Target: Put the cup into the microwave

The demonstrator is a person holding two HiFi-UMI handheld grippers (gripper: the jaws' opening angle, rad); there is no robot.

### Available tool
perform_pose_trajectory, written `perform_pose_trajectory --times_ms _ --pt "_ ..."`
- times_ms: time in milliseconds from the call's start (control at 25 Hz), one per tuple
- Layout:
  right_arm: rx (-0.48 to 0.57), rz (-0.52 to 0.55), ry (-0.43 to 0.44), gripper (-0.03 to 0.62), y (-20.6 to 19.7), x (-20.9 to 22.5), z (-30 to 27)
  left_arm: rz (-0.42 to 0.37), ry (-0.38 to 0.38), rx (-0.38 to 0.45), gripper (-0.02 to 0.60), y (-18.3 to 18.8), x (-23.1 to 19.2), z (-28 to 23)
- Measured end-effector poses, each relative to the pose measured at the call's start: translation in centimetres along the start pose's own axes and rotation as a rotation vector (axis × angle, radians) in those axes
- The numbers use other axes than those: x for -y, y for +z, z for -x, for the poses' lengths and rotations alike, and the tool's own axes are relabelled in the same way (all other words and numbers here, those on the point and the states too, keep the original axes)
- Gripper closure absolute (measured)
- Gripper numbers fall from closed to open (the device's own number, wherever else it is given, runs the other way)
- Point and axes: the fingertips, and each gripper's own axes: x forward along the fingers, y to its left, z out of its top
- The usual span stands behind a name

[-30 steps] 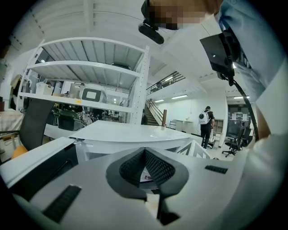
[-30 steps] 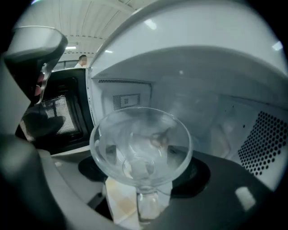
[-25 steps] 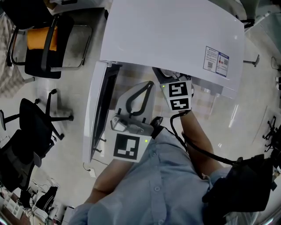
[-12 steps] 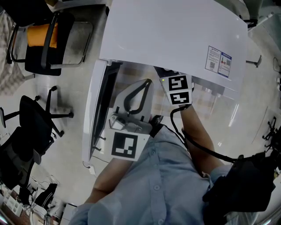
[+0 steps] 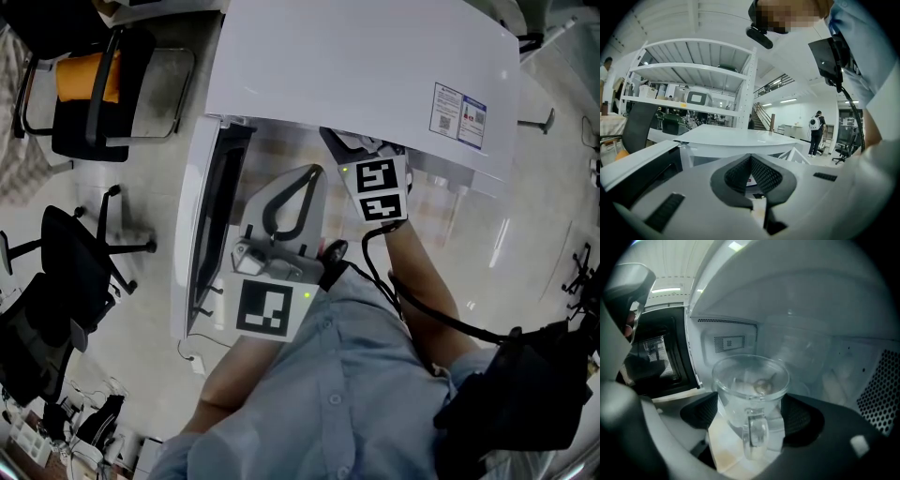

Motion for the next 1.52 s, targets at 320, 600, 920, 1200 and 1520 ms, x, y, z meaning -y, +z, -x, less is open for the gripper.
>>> perform_pose_trajectory --times_ms 320,600,920,1200,1520 --pt "0.025 0.009 -0.021 0.203 -0.1 0.0 2.5 -0.012 -0.013 0.014 0.577 0.2 1.8 1.0" --pt "0.048 0.02 -0.051 0.203 -0.7 -0.6 6.8 -0.016 -0.014 0.039 0.577 0.4 3.9 2.5" --pt "0.07 0.011 -0.03 0.204 -1.8 -3.1 12.3 -0.064 -0.047 0.096 0.577 2.0 7.2 4.0" --pt "0.09 -0.028 0.005 0.327 -1.9 -4.8 13.1 -0.088 -0.073 0.08 0.577 2.0 8.7 4.2" --pt "0.055 -0.078 0.002 0.592 -2.4 -5.1 9.6 -0.089 -0.064 0.036 0.577 1.2 6.7 3.0"
